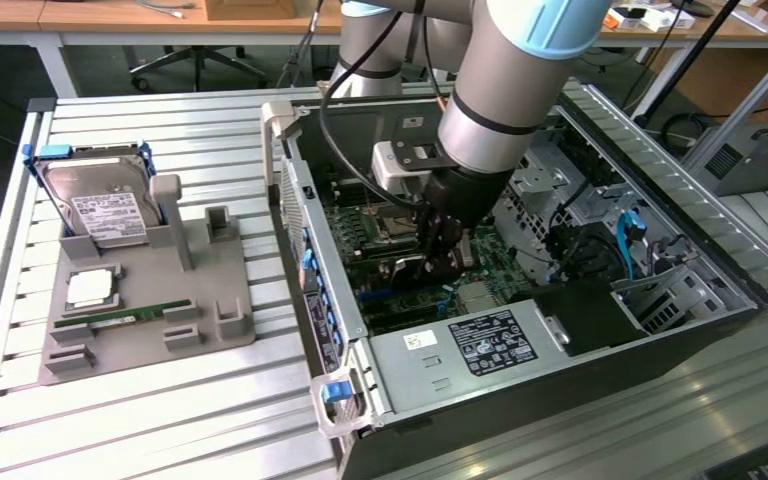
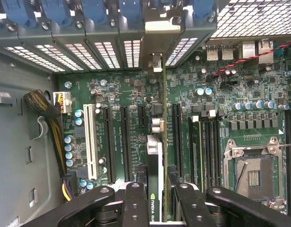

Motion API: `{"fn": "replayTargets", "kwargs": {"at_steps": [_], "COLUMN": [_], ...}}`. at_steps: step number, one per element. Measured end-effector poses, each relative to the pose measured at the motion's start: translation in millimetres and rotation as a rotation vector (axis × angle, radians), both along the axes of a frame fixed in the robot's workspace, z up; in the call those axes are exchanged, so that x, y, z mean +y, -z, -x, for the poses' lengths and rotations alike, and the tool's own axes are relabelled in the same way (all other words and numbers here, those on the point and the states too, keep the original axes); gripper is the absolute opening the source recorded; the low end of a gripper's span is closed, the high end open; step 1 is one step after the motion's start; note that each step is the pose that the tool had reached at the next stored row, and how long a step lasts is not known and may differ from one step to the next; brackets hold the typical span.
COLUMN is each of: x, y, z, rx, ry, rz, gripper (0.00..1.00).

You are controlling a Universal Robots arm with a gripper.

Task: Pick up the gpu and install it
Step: 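Insert the gpu into the slot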

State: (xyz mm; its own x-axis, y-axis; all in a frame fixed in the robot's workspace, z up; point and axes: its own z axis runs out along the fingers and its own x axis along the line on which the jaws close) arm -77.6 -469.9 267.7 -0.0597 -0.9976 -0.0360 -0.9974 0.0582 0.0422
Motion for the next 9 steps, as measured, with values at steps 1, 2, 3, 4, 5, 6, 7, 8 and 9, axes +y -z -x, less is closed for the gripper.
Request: {"fn": "replayTargets", "kwargs": {"at_steps": [1,2,3,4,5,6,7,8,9], "x": [0.0,0.0,0.1,0.1,0.1,0.1,0.1,0.0,0.1], "y": [-0.2,-0.1,-0.1,-0.1,-0.1,-0.1,-0.2,-0.6,-1.3], "z": [0.0,0.0,0.0,0.0,0.0,0.0,0.0,0.0,0.0], "rx": [0.0002,0.0,0.0,0.0,0.0001,0.0,0.0,0.0001,0.0007], "ry": [0.0,0.001,0.002,0.004,0.007,0.009,0.012,0.013,0.015], "rz": [-0.0014,-0.0022,-0.0024,-0.0025,-0.0026,-0.0027,-0.0028,-0.0025,-0.0022], "gripper": [0.27,0.27,0.27,0.27,0.27,0.27,0.27,0.27,0.27]}}
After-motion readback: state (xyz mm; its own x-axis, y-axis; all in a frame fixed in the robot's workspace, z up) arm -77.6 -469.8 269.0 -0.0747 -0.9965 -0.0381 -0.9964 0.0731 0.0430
